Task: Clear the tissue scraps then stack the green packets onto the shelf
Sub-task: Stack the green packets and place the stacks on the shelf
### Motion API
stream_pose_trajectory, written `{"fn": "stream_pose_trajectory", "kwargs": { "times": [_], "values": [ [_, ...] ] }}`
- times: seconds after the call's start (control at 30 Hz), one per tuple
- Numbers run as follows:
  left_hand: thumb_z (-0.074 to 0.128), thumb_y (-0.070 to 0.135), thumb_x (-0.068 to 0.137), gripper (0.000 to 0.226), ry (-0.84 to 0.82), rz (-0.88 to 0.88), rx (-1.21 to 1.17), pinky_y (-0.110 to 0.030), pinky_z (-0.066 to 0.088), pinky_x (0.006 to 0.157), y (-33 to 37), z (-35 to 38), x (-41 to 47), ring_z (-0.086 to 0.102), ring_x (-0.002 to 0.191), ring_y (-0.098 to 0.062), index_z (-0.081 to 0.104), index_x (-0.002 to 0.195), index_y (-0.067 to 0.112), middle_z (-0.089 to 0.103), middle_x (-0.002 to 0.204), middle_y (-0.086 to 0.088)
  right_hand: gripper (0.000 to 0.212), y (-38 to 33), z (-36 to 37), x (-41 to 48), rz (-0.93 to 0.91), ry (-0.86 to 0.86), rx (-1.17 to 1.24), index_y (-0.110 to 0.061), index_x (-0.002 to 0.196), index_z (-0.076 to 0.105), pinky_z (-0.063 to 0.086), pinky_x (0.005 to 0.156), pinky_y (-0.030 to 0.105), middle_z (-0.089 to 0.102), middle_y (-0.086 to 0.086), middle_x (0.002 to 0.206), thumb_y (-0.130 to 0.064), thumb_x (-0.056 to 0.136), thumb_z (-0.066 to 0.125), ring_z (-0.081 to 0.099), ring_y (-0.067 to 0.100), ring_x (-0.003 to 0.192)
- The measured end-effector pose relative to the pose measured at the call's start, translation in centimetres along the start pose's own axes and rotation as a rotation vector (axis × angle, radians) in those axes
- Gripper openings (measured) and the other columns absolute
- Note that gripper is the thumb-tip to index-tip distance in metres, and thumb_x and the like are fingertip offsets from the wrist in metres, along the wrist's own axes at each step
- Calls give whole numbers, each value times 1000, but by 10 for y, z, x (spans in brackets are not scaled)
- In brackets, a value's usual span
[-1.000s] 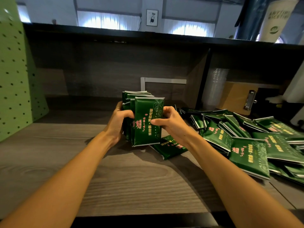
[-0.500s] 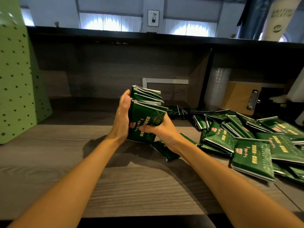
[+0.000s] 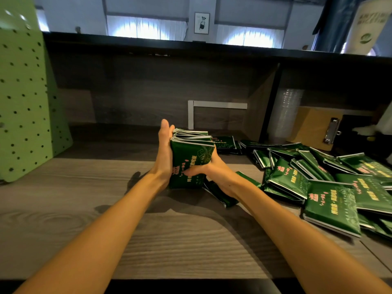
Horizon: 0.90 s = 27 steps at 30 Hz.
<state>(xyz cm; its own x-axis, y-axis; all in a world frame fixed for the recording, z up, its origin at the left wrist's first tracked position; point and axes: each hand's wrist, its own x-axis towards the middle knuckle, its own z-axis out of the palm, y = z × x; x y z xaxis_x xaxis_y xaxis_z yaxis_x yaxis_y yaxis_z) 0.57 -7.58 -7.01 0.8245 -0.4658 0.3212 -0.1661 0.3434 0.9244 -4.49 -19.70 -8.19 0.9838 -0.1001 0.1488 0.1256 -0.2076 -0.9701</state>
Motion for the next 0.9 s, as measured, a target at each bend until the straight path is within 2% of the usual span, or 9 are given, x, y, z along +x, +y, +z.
{"fn": "stream_pose_trajectory", "kwargs": {
  "times": [0.07,0.1,0.2,0.27,0.4,0.53,0.67,0.8,0.9],
  "values": [
    [20,67,89,68,8,32,16,-28,53,86,1,3,-1,64,102,-12,54,121,18,69,111,-2,94,0,-2,2,-10,34,-4,-18,143,17,44,72,7,53,-11,112,10,71,71,50,-3,100],
    [23,65,90,61,22,46,41,-25,54,79,1,3,0,65,95,-11,58,112,19,70,104,-1,92,0,-2,3,-12,53,-2,-18,142,20,44,74,9,53,-9,114,9,71,71,52,1,103],
    [43,61,82,70,73,132,163,-19,48,78,2,1,1,55,101,-3,32,142,27,49,132,0,85,2,-1,6,6,70,-11,-17,140,27,46,77,14,55,0,123,5,71,74,53,11,110],
    [45,51,84,65,94,219,305,-14,45,79,4,0,1,48,110,-3,23,144,39,35,143,-2,87,3,0,6,22,50,-30,-16,139,28,46,80,16,55,2,125,5,70,75,54,12,111],
    [44,29,98,37,237,424,657,-23,25,103,11,3,-1,26,138,-16,46,135,29,24,152,-5,93,3,0,8,38,43,-43,-16,142,22,45,77,14,53,4,127,6,69,75,51,14,113],
    [33,29,96,43,304,792,1141,-46,22,109,9,1,-1,34,130,-24,69,108,7,52,133,-18,89,3,1,8,22,61,-18,-16,140,25,44,76,13,55,4,123,8,69,74,53,14,111],
    [26,40,91,56,202,673,1383,-53,17,110,14,6,-2,54,114,-29,70,102,9,69,104,-11,80,3,0,8,16,39,-23,-25,130,31,45,69,8,56,-9,110,7,69,73,54,2,99],
    [26,44,86,59,108,644,1354,-36,36,98,17,4,-1,58,101,-25,67,107,7,67,104,-9,72,0,1,6,27,1,-31,-25,128,35,44,72,10,56,-9,111,2,72,73,55,3,101],
    [28,47,84,60,35,657,1235,-23,32,90,18,3,-4,53,108,-21,67,107,7,64,113,-8,78,2,0,8,15,-18,-15,-20,136,36,47,87,23,58,2,121,4,71,72,56,15,111]
  ]
}}
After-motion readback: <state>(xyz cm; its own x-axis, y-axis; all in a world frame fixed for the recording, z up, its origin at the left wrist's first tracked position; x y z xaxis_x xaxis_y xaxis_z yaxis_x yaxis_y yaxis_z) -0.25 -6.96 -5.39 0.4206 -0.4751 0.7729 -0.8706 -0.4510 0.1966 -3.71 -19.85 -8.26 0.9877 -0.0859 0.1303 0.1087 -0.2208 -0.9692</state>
